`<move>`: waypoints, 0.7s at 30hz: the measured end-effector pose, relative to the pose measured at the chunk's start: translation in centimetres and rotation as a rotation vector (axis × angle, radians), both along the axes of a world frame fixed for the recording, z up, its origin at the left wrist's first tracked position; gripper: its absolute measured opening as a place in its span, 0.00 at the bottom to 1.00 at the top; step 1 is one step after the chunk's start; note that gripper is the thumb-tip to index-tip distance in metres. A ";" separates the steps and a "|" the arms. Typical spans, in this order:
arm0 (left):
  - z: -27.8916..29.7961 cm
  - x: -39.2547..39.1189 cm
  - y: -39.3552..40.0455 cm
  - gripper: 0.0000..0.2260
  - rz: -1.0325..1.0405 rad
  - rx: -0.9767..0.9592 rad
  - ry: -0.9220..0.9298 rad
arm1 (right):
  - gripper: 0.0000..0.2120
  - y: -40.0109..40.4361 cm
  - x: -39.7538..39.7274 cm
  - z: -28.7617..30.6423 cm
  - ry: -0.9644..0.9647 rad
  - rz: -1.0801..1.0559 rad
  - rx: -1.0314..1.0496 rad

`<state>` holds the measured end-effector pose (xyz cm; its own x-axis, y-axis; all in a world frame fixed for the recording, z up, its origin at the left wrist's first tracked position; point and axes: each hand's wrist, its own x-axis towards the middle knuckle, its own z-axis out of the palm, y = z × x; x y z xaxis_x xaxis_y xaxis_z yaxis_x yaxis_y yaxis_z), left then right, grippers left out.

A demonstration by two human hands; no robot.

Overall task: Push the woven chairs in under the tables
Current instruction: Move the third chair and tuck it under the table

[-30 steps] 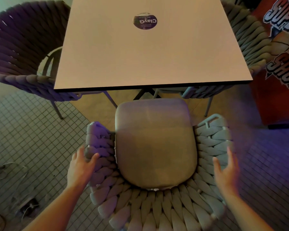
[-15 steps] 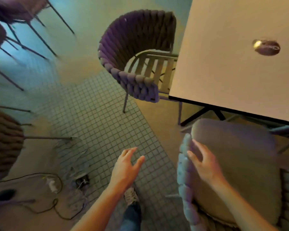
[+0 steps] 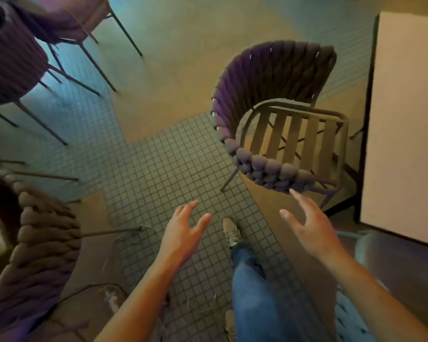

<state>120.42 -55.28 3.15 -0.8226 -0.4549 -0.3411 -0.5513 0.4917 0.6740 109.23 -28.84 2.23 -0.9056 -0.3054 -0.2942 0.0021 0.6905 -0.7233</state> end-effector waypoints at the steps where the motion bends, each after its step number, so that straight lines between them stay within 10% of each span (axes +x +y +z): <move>1: 0.2 -1.6 -1.6 0.28 0.002 -0.013 0.012 | 0.29 -1.5 -1.7 0.0 0.009 0.012 -0.019; 21: 3.0 -41.4 -38.7 0.31 -0.170 -0.135 0.031 | 0.28 -36.9 -38.6 1.3 0.008 -0.124 -0.042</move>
